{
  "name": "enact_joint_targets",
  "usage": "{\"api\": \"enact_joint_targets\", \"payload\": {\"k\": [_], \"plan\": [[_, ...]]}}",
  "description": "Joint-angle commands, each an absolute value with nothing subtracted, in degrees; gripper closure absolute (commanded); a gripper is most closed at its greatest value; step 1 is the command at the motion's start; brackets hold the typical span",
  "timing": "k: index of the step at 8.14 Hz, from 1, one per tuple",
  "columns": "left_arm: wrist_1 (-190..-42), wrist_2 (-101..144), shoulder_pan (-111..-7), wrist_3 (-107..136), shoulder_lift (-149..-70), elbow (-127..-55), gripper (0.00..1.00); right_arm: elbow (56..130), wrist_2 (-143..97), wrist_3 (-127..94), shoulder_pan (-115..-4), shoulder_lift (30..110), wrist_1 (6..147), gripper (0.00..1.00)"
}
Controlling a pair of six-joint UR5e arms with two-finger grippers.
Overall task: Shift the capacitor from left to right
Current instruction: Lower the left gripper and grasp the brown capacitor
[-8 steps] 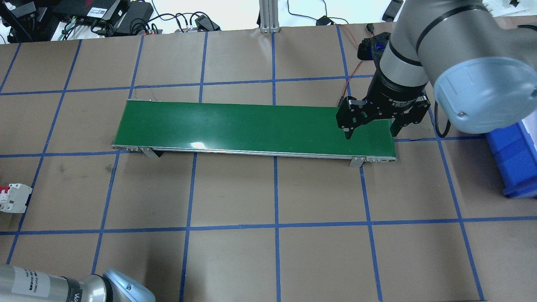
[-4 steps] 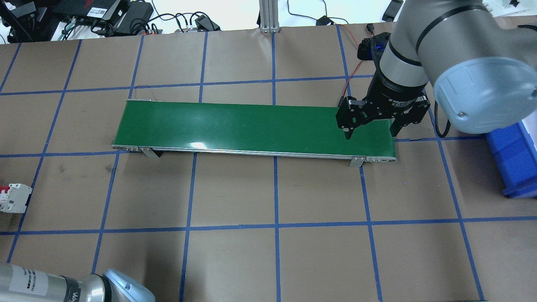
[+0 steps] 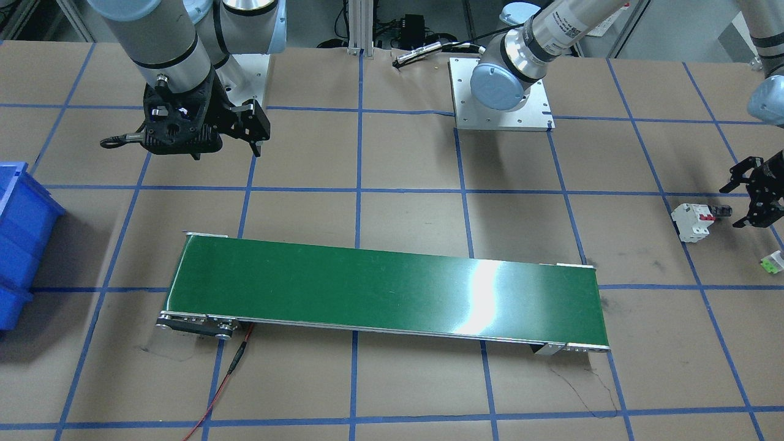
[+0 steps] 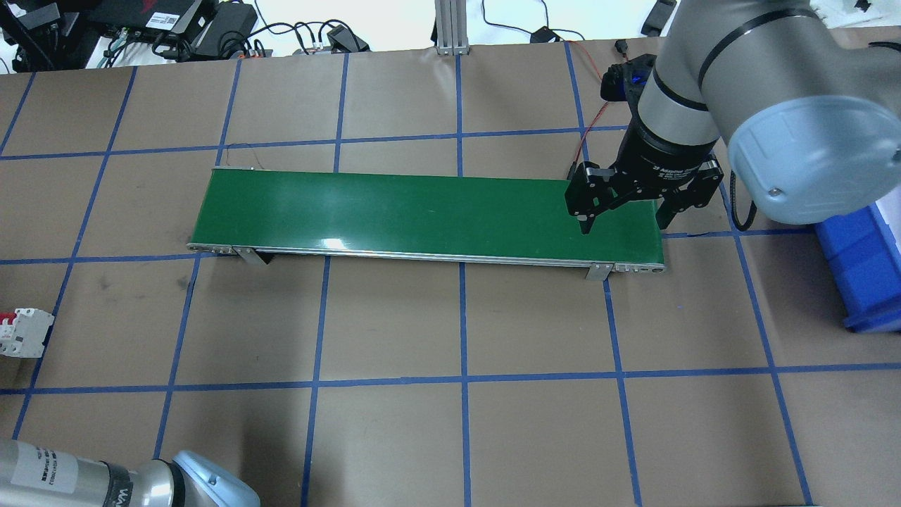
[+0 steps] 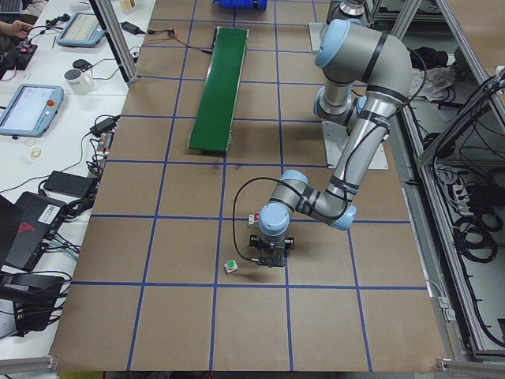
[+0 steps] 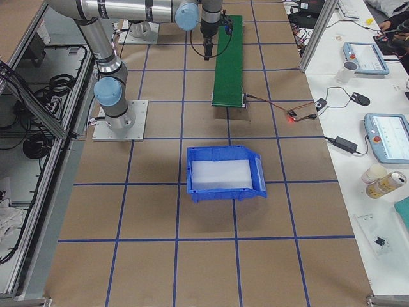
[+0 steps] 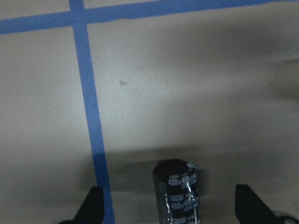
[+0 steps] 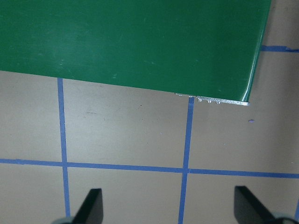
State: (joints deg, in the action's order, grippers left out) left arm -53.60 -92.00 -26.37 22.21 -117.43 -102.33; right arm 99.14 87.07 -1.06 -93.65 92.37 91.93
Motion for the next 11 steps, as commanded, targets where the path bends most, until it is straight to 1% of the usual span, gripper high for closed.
{"api": "enact_joint_targets", "payload": {"k": [1,2,4,5,6,9,11], "plan": [[-53.7,-92.0,-26.4,22.5,-118.1,-102.3,0.24,99.1,87.1,-1.1,-93.6,92.4,91.9,0.0],[-54.0,-91.8,-26.4,22.5,-117.9,-102.3,0.36,99.1,87.1,-1.1,-93.6,92.4,91.9,0.0],[-55.9,-86.9,-26.4,22.5,-117.9,-102.3,0.67,99.1,87.2,-1.1,-93.6,92.4,91.8,0.0],[-57.2,-86.9,-26.4,22.4,-117.2,-102.3,0.74,99.1,87.2,-1.1,-93.6,92.4,91.9,0.0],[-57.3,-87.0,-26.4,21.9,-116.7,-102.2,0.79,99.1,87.2,-1.1,-93.6,92.4,91.8,0.0],[-59.1,-85.7,-26.2,21.4,-115.9,-101.7,0.88,99.1,87.3,-1.1,-93.7,92.5,91.8,0.0],[-68.0,-85.4,-26.1,16.8,-113.1,-101.2,1.0,99.1,87.3,-1.1,-93.7,92.5,91.9,0.0]]}}
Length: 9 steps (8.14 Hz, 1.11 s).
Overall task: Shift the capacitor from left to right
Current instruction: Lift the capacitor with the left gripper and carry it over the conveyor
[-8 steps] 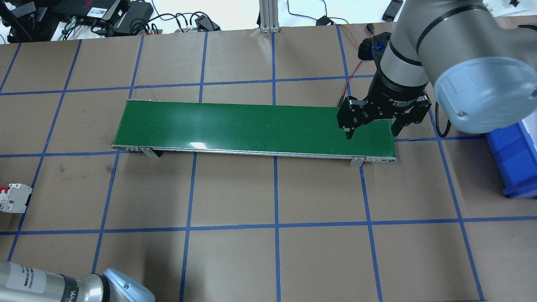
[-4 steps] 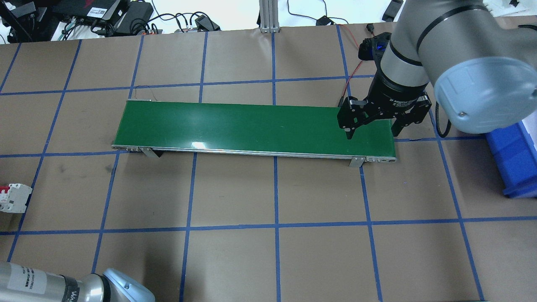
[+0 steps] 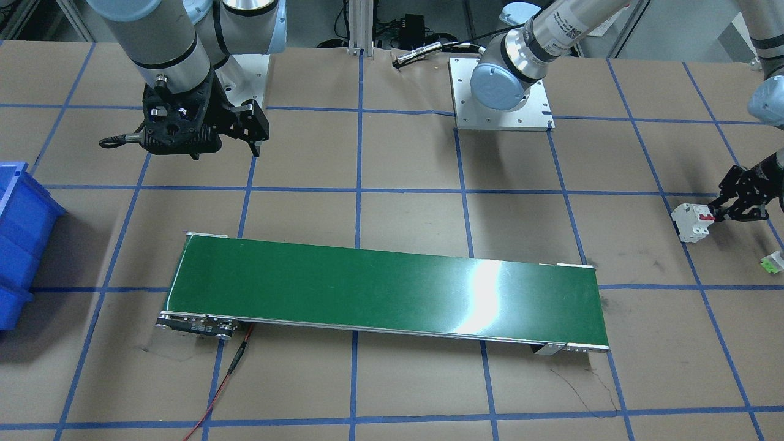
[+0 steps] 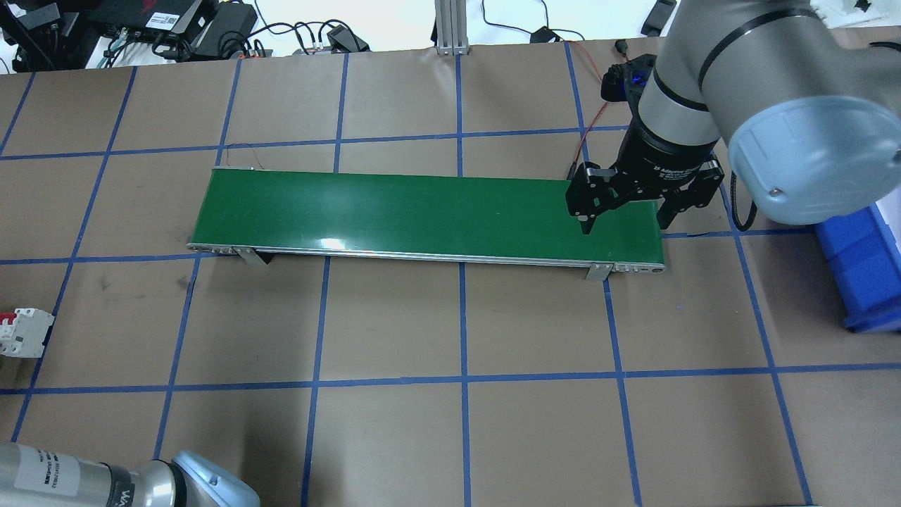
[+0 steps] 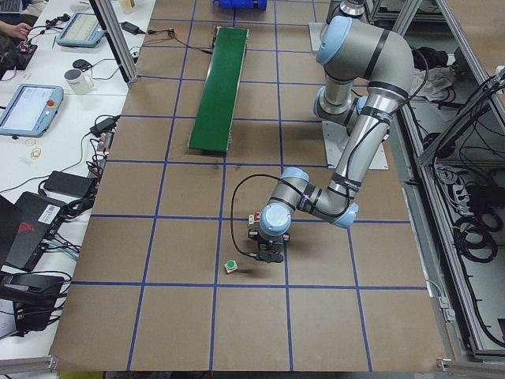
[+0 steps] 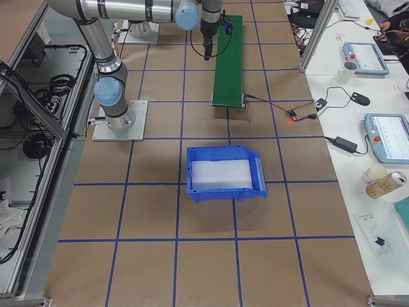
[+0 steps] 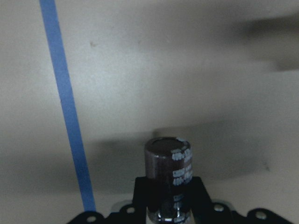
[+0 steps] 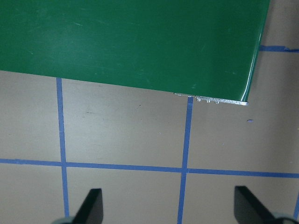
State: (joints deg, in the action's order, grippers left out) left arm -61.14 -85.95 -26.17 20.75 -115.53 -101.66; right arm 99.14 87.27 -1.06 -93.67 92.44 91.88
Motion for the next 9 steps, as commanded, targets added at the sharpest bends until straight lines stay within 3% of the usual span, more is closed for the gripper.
{"api": "enact_joint_targets", "payload": {"k": [1,6,9], "plan": [[-68.8,-85.9,-26.1,15.3,-111.3,-101.2,1.0,99.1,87.3,-1.1,-93.6,92.4,91.8,0.0],[-75.5,-86.1,-31.1,4.0,-104.4,-101.1,1.0,99.1,87.2,-1.1,-93.7,92.4,91.8,0.0],[-76.2,-91.6,-42.4,0.3,-101.3,-100.4,1.0,99.1,87.4,-1.1,-93.7,92.0,92.7,0.0]]}}
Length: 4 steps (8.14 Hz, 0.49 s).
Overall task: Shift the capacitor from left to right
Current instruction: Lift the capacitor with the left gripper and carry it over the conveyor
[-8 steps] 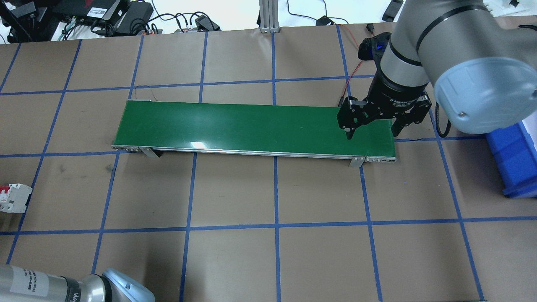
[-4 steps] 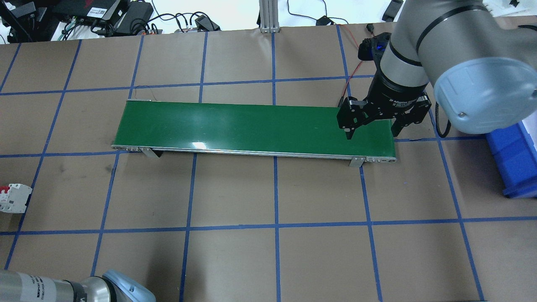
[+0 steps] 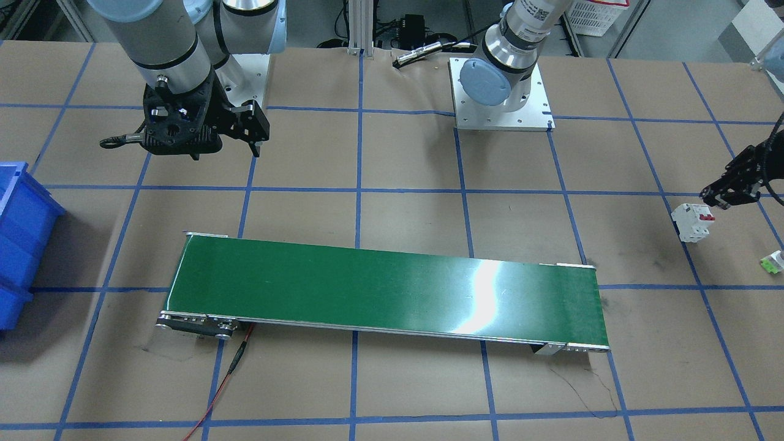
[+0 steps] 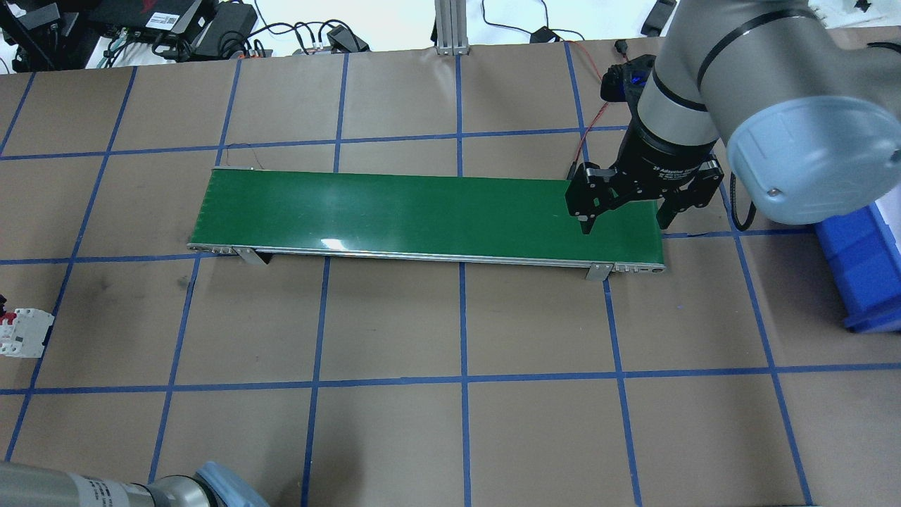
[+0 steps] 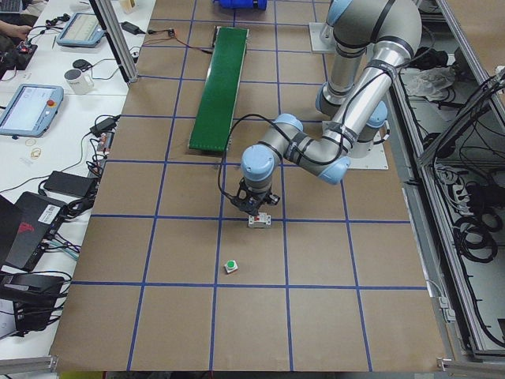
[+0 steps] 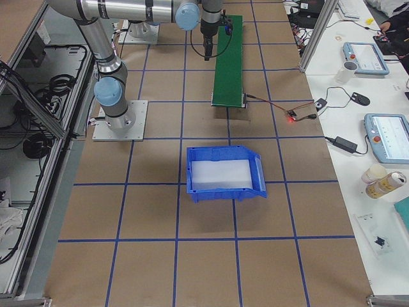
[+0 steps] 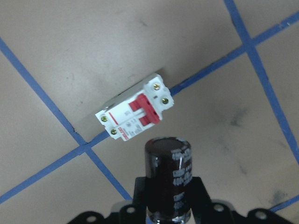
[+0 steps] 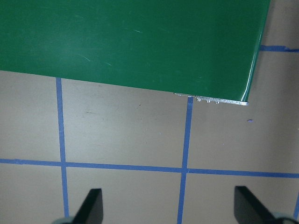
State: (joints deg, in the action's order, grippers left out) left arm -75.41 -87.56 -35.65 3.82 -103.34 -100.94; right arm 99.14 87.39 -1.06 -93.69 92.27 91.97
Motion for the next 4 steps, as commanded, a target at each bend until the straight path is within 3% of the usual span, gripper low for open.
{"api": "enact_joint_targets", "payload": {"k": [1,4], "plan": [[-76.2,-91.0,-44.9,-7.2,-101.3,-99.6,1.0,98.9,87.4,-1.1,-93.7,91.9,92.9,0.0],[-76.4,-89.8,-56.6,-19.1,-100.7,-99.4,1.0,98.2,87.6,-0.9,-93.5,89.8,93.5,0.0]]}}
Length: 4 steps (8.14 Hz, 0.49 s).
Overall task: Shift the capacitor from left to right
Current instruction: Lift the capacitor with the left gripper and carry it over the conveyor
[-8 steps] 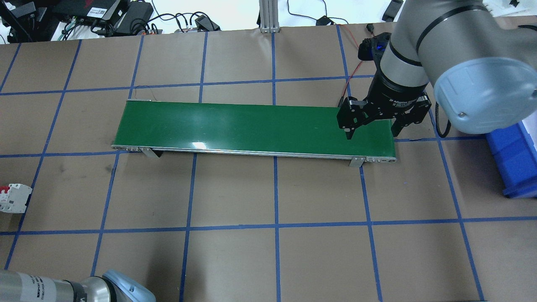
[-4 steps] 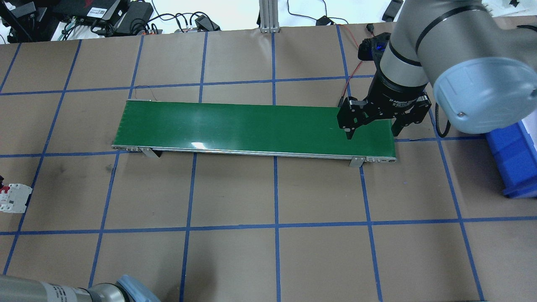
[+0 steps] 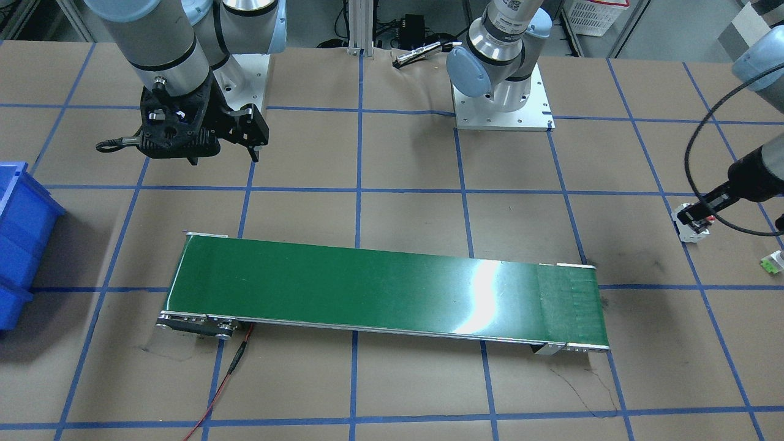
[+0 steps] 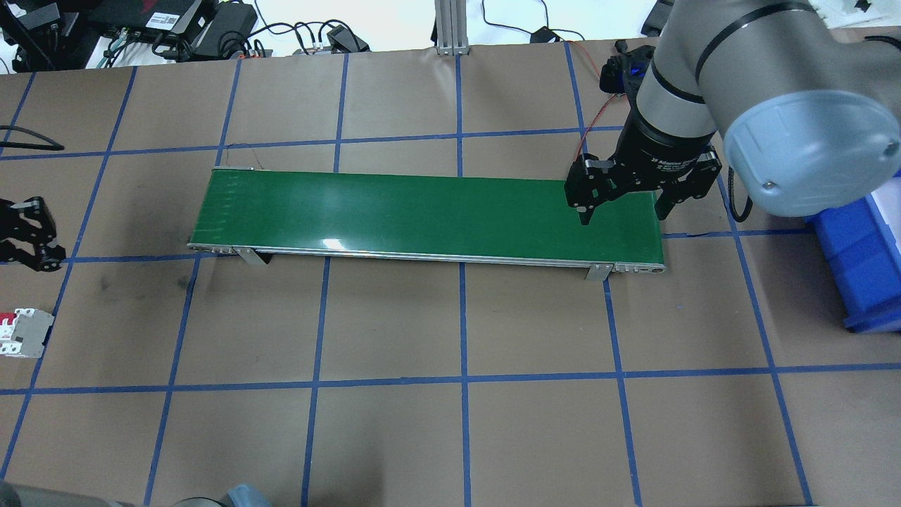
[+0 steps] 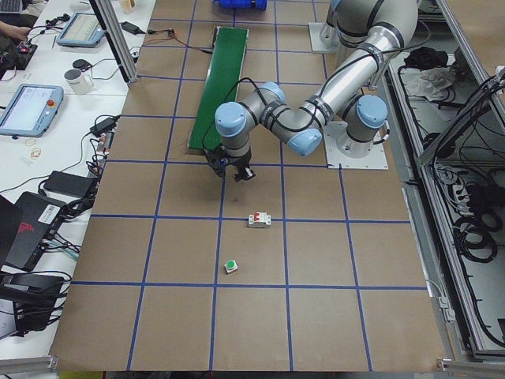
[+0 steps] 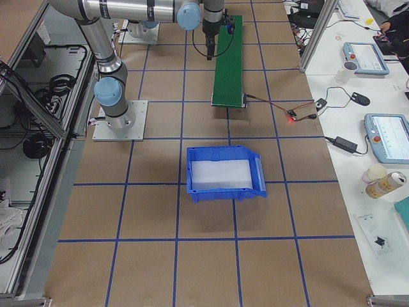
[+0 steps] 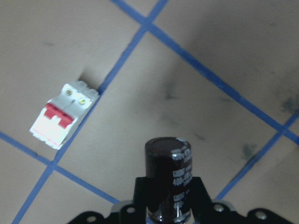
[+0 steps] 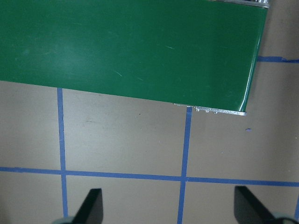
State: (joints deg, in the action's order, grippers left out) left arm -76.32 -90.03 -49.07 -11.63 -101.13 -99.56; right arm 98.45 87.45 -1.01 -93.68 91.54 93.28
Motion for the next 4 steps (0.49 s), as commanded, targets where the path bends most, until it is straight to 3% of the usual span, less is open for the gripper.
{"api": "enact_joint_targets", "payload": {"k": [1,4], "plan": [[-76.5,-89.7,-60.8,-19.7,-100.6,-99.5,1.0,98.1,87.5,-0.9,-93.4,89.1,93.5,0.0],[-76.6,-86.9,-65.7,-29.7,-101.6,-99.5,1.0,98.2,87.6,-1.1,-93.2,87.4,98.5,0.0]]}}
